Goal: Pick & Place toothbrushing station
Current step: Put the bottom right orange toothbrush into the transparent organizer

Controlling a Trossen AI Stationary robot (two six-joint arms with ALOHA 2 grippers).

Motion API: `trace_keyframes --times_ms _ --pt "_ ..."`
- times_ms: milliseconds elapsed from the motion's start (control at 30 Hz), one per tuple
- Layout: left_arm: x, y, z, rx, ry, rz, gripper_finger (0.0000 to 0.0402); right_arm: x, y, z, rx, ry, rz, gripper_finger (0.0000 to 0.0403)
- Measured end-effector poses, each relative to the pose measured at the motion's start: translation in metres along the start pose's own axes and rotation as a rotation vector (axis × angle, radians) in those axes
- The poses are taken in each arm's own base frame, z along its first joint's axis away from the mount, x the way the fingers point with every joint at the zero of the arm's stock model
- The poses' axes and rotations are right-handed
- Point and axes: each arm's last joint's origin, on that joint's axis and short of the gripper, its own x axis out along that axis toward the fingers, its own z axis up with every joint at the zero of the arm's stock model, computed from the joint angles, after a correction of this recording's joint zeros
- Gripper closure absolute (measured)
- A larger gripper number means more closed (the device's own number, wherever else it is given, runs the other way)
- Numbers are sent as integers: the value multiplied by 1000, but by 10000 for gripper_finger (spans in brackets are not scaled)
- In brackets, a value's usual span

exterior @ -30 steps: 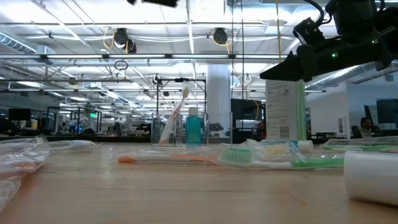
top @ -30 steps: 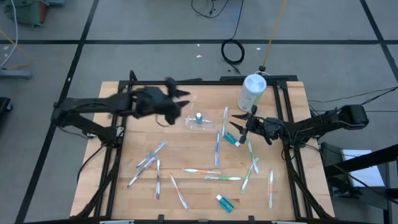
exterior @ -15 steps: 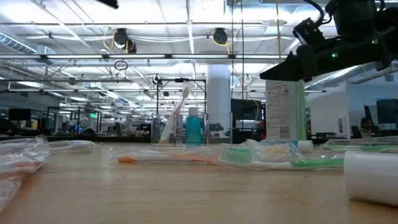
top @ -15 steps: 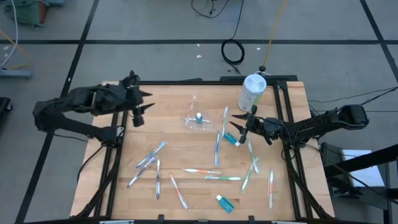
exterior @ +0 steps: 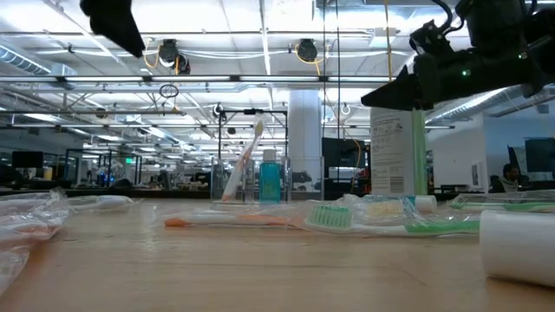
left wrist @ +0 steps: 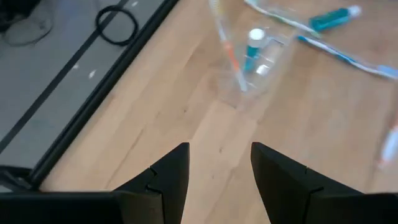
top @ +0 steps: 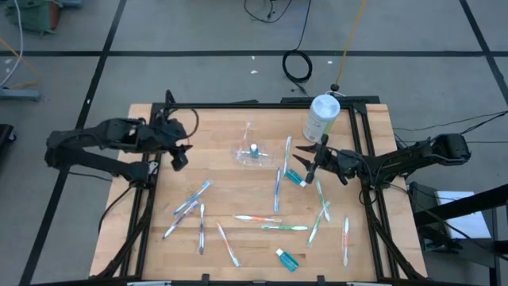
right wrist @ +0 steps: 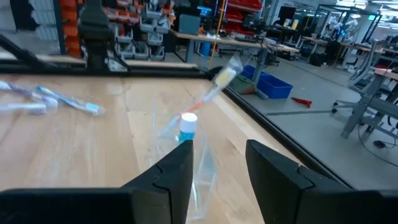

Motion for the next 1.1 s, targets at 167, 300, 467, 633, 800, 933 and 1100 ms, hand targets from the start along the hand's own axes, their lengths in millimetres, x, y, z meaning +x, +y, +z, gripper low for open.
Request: trace_keyframes --times_ms 167,300,467,633,800,933,1100 --pt "21 -7 -12 7 -112 -25 224 4 7 15 7 -23 25 263" --pt "35 -18 -25 67 -190 -173 224 13 14 37 -44 25 50 263" --pt "49 -25 -39 148 -231 -250 224 21 22 75 -87 167 92 263" --pt "56 -26 -45 151 -203 -246 224 11 32 96 -10 350 137 263" --pt "56 -26 -45 150 -204 -246 224 -8 46 82 72 561 188 263" --pt "56 -26 -45 161 -206 -245 224 -30 53 65 237 836 217 264" --pt "56 -26 -45 196 -210 -241 224 -54 59 54 528 1119 86 264"
